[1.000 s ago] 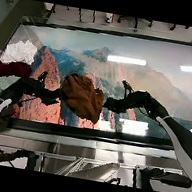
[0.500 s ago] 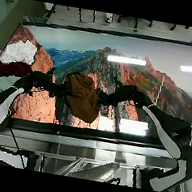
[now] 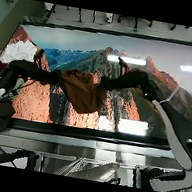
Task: Fold the shirts.
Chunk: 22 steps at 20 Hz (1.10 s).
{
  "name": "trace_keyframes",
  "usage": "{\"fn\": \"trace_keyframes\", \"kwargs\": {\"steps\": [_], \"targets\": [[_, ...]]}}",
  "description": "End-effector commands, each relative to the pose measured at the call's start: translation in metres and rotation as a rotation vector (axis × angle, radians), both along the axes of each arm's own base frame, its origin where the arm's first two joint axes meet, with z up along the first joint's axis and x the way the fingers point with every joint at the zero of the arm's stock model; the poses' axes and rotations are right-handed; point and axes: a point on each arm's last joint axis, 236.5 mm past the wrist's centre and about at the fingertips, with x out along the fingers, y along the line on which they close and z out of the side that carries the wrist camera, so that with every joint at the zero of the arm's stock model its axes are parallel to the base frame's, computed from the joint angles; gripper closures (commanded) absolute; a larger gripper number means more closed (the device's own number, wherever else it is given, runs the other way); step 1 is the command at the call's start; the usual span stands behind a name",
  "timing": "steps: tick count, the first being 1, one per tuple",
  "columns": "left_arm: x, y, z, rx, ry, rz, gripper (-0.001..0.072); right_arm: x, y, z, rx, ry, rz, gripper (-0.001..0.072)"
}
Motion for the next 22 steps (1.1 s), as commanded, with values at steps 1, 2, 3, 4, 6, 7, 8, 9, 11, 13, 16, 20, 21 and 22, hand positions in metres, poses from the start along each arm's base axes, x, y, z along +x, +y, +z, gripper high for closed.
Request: {"fn": "trace_keyframes", "kwargs": {"steps": [1, 2, 3, 4, 6, 7, 8, 9, 11, 13, 16, 20, 21, 22], "targets": [[-0.022, -0.005, 0.144, -0.008, -0.300, -0.045, 0.0694, -0.018, -0.024, 0.165, 0.087, -0.319, 0.028, 0.0691], [-0.033, -0.010, 0.196, -0.008, -0.422, -0.058, 0.0695, -0.037, -0.033, 0.218, 0.107, -0.442, 0.038, 0.0691], [-0.049, -0.013, 0.251, -0.011, -0.554, -0.063, 0.0695, -0.063, -0.044, 0.275, 0.127, -0.586, 0.037, 0.0691], [-0.071, -0.014, 0.304, -0.016, -0.683, -0.065, 0.0694, -0.090, -0.059, 0.322, 0.132, -0.721, 0.028, 0.0691], [-0.122, -0.013, 0.391, -0.015, -0.908, -0.064, 0.0695, -0.148, -0.095, 0.396, 0.105, -0.957, -0.027, 0.0690], [-0.147, -0.012, 0.421, -0.017, -0.992, -0.062, 0.0695, -0.176, -0.112, 0.421, 0.081, -1.049, -0.064, 0.0690], [-0.172, -0.011, 0.446, -0.022, -1.064, -0.059, 0.0695, -0.198, -0.125, 0.436, 0.060, -1.115, -0.094, 0.0690], [-0.191, -0.009, 0.461, -0.014, -1.117, -0.056, 0.0695, -0.218, -0.137, 0.447, 0.037, -1.169, -0.122, 0.0690], [-0.208, -0.004, 0.471, 0.009, -1.156, -0.040, 0.0695, -0.232, -0.155, 0.451, -0.017, -1.197, -0.187, 0.0690], [-0.197, -0.002, 0.447, 0.019, -1.076, -0.034, 0.0694, -0.220, -0.174, 0.429, -0.113, -1.109, -0.244, 0.0690], [-0.156, -0.010, 0.347, 0.047, -0.768, -0.107, 0.0695, -0.177, -0.197, 0.340, -0.322, -0.801, -0.262, 0.0690], [-0.108, -0.013, 0.167, 0.038, -0.289, -0.139, 0.0695, -0.126, -0.193, 0.177, -0.440, -0.388, -0.164, 0.0690], [-0.101, -0.012, 0.118, 0.040, -0.184, -0.140, 0.0695, -0.116, -0.191, 0.128, -0.453, -0.289, -0.152, 0.0690], [-0.099, -0.011, 0.070, 0.042, -0.086, -0.141, 0.0695, -0.110, -0.189, 0.079, -0.455, -0.189, -0.154, 0.0690]]}}
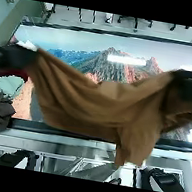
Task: Fold the shirts.
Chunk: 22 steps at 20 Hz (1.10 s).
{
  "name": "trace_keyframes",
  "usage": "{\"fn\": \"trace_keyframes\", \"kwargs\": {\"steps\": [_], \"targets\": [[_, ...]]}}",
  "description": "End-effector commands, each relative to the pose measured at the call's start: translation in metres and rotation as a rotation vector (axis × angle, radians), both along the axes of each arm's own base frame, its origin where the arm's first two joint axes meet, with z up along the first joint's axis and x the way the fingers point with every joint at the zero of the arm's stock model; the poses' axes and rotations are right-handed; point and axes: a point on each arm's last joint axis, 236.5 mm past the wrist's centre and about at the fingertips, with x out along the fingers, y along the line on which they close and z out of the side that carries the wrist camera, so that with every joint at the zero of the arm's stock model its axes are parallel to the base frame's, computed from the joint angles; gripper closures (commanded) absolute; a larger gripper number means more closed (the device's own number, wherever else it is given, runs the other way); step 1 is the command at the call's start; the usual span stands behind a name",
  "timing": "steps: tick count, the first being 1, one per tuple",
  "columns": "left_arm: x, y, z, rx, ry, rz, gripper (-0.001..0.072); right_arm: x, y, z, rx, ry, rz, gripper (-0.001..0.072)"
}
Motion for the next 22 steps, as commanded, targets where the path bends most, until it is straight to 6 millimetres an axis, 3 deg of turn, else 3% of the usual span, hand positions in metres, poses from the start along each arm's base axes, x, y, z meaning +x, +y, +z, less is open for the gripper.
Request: {"fn": "trace_keyframes", "kwargs": {"steps": [1, 3, 5, 6, 8, 10, 12, 13, 14, 15, 17, 18, 20, 22], "targets": [[0.002, 0.002, -0.161, 0.024, 0.363, 0.003, 0.0695, 0.016, 0.000, -0.161, -0.020, 0.338, -0.063, 0.0690], [0.002, 0.008, -0.237, 0.033, 0.503, 0.048, 0.0694, 0.023, 0.010, -0.235, 0.037, 0.464, -0.105, 0.0690], [0.011, 0.014, -0.290, 0.050, 0.579, 0.087, 0.0695, 0.038, 0.018, -0.280, 0.077, 0.542, -0.140, 0.0690], [0.019, 0.017, -0.303, 0.055, 0.597, 0.103, 0.0695, 0.050, 0.022, -0.292, 0.096, 0.551, -0.148, 0.0690], [0.047, 0.017, -0.313, 0.058, 0.597, 0.112, 0.0695, 0.080, 0.027, -0.305, 0.139, 0.555, -0.181, 0.0691], [0.083, 0.016, -0.302, 0.053, 0.551, 0.108, 0.0694, 0.109, 0.024, -0.301, 0.155, 0.537, -0.197, 0.0690], [0.117, 0.013, -0.281, 0.049, 0.490, 0.095, 0.0688, 0.134, 0.014, -0.278, 0.176, 0.485, -0.214, 0.0676], [0.131, 0.013, -0.270, 0.046, 0.458, 0.092, 0.0477, 0.143, 0.005, -0.261, 0.192, 0.461, -0.223, 0.0554], [0.143, 0.014, -0.259, 0.042, 0.433, 0.090, 0.0098, 0.148, -0.004, -0.246, 0.206, 0.452, -0.230, 0.0390], [0.148, 0.013, -0.248, 0.039, 0.422, 0.076, 0.0009, 0.149, -0.016, -0.231, 0.217, 0.456, -0.236, 0.0315], [0.144, 0.017, -0.233, 0.044, 0.442, 0.038, 0.0009, 0.138, -0.044, -0.213, 0.226, 0.486, -0.254, 0.0302], [0.135, 0.023, -0.231, 0.050, 0.478, 0.017, 0.0009, 0.129, -0.060, -0.208, 0.209, 0.495, -0.242, 0.0230], [0.102, 0.044, -0.242, 0.096, 0.610, -0.028, 0.0009, 0.100, -0.087, -0.211, 0.197, 0.576, -0.232, 0.0213], [0.062, 0.057, -0.257, 0.089, 0.750, -0.049, 0.0009, 0.069, -0.101, -0.225, 0.196, 0.651, -0.212, 0.0213]]}}
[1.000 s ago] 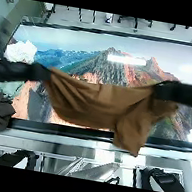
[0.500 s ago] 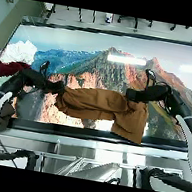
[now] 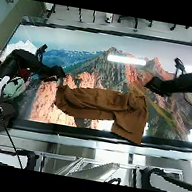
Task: Fold the shirts.
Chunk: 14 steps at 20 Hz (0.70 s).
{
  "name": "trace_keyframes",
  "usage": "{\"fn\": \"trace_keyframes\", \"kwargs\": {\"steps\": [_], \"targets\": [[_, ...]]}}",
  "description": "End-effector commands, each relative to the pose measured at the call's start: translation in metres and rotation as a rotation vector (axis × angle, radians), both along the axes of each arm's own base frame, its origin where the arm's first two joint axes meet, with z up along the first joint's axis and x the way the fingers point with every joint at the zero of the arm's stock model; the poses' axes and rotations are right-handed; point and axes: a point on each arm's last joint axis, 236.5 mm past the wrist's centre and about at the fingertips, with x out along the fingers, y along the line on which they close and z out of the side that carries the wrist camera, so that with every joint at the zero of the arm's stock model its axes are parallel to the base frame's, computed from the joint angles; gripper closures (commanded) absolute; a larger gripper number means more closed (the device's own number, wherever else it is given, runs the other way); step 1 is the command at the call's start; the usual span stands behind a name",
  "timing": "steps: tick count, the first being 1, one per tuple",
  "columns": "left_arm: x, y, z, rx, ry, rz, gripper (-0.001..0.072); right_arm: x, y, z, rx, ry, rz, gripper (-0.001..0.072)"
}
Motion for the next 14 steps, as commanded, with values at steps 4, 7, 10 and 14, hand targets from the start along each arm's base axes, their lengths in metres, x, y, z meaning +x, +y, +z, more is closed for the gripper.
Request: {"fn": "trace_keyframes", "kwargs": {"steps": [4, 7, 10, 14], "targets": [[-0.113, 0.025, -0.056, -0.017, 0.297, 0.043, 0.0009, -0.070, -0.011, -0.054, 0.086, 0.151, 0.066, 0.0211], [-0.140, 0.000, -0.074, -0.052, 0.289, 0.069, 0.0010, -0.049, 0.013, -0.075, 0.181, 0.113, 0.055, 0.0211], [-0.142, -0.027, -0.084, -0.030, 0.234, 0.036, 0.0010, -0.041, 0.033, -0.106, 0.197, 0.154, 0.076, 0.0211], [-0.122, -0.054, -0.079, -0.015, 0.173, -0.026, 0.0313, -0.037, 0.049, -0.125, 0.194, 0.180, 0.120, 0.0212]]}}
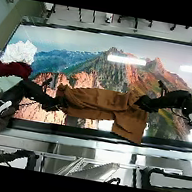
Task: Fold the shirts.
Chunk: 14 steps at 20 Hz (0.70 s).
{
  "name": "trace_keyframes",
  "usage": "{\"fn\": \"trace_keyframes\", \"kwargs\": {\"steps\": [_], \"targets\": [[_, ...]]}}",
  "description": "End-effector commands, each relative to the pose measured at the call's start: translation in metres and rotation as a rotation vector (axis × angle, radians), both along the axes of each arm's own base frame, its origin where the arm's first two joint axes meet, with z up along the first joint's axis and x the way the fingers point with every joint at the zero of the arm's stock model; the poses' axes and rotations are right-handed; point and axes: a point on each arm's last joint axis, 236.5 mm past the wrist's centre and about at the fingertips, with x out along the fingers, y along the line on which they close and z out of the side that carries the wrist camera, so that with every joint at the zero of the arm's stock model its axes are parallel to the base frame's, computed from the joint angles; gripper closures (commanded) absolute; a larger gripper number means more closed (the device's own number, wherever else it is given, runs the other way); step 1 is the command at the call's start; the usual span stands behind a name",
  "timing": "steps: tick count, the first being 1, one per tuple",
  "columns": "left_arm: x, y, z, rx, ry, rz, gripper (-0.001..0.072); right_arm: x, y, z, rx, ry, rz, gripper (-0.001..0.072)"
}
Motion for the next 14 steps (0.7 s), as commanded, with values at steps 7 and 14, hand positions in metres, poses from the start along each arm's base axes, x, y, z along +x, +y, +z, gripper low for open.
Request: {"fn": "trace_keyframes", "kwargs": {"steps": [7, 14], "targets": [[0.033, -0.026, 0.018, -0.023, -0.053, -0.063, 0.0695, 0.024, 0.013, -0.006, 0.024, -0.055, -0.019, 0.0691], [0.096, -0.015, 0.294, -0.080, -0.727, 0.014, 0.0696, 0.056, 0.038, 0.291, 0.319, -0.636, 0.034, 0.0692]]}}
